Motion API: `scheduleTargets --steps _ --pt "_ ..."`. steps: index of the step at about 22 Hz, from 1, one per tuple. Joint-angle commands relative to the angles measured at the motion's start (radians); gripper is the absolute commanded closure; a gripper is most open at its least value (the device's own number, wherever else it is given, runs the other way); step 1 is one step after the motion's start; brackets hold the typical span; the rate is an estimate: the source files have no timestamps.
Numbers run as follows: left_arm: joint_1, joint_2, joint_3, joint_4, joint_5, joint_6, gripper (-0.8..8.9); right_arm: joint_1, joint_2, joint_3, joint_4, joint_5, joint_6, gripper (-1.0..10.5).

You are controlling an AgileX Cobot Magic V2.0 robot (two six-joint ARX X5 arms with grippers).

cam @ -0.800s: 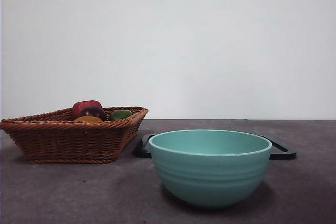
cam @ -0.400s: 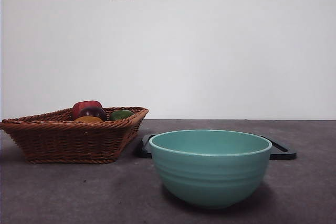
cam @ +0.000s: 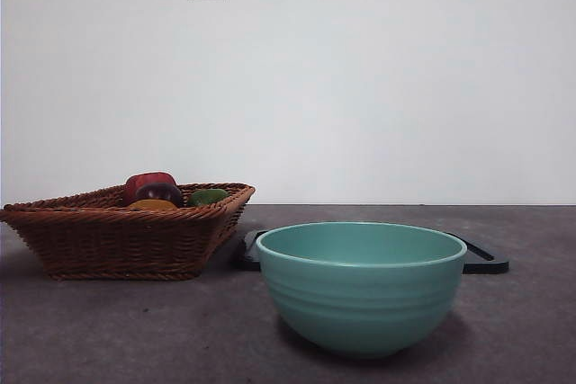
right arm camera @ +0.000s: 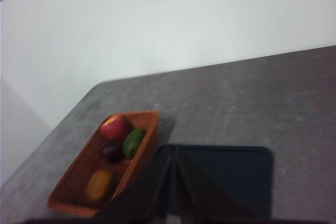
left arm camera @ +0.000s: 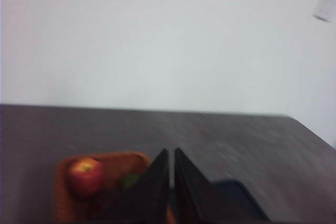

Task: Pick up the wifruite, put it on the bowl, pick up the plate, put it on desk

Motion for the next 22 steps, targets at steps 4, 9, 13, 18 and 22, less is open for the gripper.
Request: scheduleTargets --steps 4,9,13,18,22 --pt "-0.040 0.066 0.088 -0.076 0.081 0.026 7.98 0.065 0.019 0.062 -0.063 -0.014 -0.159 9.4" --pt "-0.070 0.076 0.091 -0.137 0.132 0.044 7.98 0.113 0.018 0.081 -0.134 -0.014 -0.261 9.4" --pt "-0.090 0.079 0.091 -0.187 0.167 0.053 7.98 0.126 0.018 0.084 -0.185 -0.017 -0.274 9.4" --pt "-0.098 0.058 0.091 -0.199 0.206 0.053 7.98 0.126 0.016 0.085 -0.241 -0.078 -0.295 9.4" --pt "-0.098 0.040 0.091 -0.238 0.211 0.058 7.95 0.126 0.016 0.085 -0.259 -0.152 -0.301 9.4"
